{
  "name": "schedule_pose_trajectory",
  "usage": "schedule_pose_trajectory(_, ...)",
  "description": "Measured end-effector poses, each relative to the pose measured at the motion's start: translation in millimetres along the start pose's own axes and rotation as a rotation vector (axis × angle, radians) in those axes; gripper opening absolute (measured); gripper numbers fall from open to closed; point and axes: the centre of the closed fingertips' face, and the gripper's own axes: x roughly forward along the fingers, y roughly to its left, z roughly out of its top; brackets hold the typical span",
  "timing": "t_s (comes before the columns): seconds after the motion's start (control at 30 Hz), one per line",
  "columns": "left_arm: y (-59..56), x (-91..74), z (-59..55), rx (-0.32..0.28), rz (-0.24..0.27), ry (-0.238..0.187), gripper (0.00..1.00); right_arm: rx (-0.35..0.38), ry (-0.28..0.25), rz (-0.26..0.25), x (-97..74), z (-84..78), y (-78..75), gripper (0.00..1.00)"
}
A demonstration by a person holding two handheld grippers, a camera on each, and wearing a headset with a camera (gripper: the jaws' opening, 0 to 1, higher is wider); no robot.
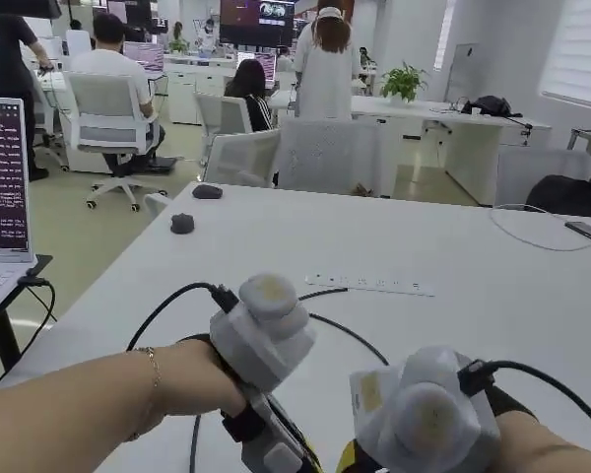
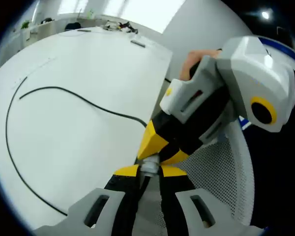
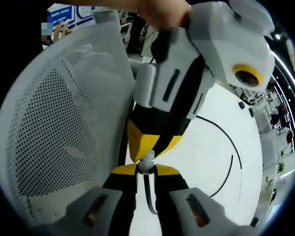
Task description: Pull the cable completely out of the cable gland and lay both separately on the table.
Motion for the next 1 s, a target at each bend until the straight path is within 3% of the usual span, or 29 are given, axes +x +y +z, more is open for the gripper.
schedule_pose_trajectory(0.13, -1.3, 3.0, -5.6, -0.074, -0.028, 0.010, 0.16, -0.021, 0.009, -0.008, 4.3, -0.3, 6.8, 0.11)
schedule_pose_trajectory(0.2, -3.7, 4.9, -7.0, -0.073, -0.023, 0.001, 0.16, -0.020, 0.016, 0.005, 4.2, -2.4, 7.7, 0.12)
schedule_pose_trajectory(0.23, -5.9, 5.4, -7.0, -0.071, -0.020, -0.004, 0.16, 0.018, 0.018, 0.018, 3.7, -3.7, 9.7, 0.12)
schedule_pose_trajectory(0.3, -5.5, 2.6, -2.9, 0.001, 0.024, -0.032, 0.16, 0.079, 0.000, 0.005, -0.1, -4.0, 6.0, 0.18)
schedule_pose_trajectory(0.4, -2.2, -10.9, 3.8, 0.084, 0.147, -0.072, 0.16, 0.155, 0.001, -0.049, -7.4, -14.7, -5.4, 0.31)
schedule_pose_trajectory(0.47, -3.1, -16.4, 5.9, 0.151, 0.198, -0.086, 0.16, 0.180, -0.024, -0.061, -10.7, -15.4, -8.8, 0.29)
schedule_pose_trajectory(0.57, -3.8, -26.1, 11.6, 0.240, 0.292, -0.119, 0.16, 0.279, -0.107, -0.093, -15.2, -9.4, -18.5, 0.26)
schedule_pose_trajectory(0.63, -1.5, -34.5, 17.3, 0.317, 0.368, -0.139, 0.16, 0.272, -0.098, -0.095, -15.4, -8.5, -21.2, 0.21)
schedule_pose_trajectory(0.77, -3.7, -41.4, 16.9, 0.338, 0.418, -0.135, 0.16, 0.234, -0.112, -0.157, -19.1, 0.9, -32.7, 0.06)
schedule_pose_trajectory(0.83, -2.8, -42.7, 15.5, 0.361, 0.445, -0.131, 0.16, 0.233, -0.115, -0.157, -19.5, 1.7, -33.7, 0.06)
schedule_pose_trajectory(1.0, 12.9, -51.8, -0.9, 0.352, 0.512, -0.088, 0.16, 0.263, -0.079, -0.186, -19.6, -15.4, -33.9, 0.05)
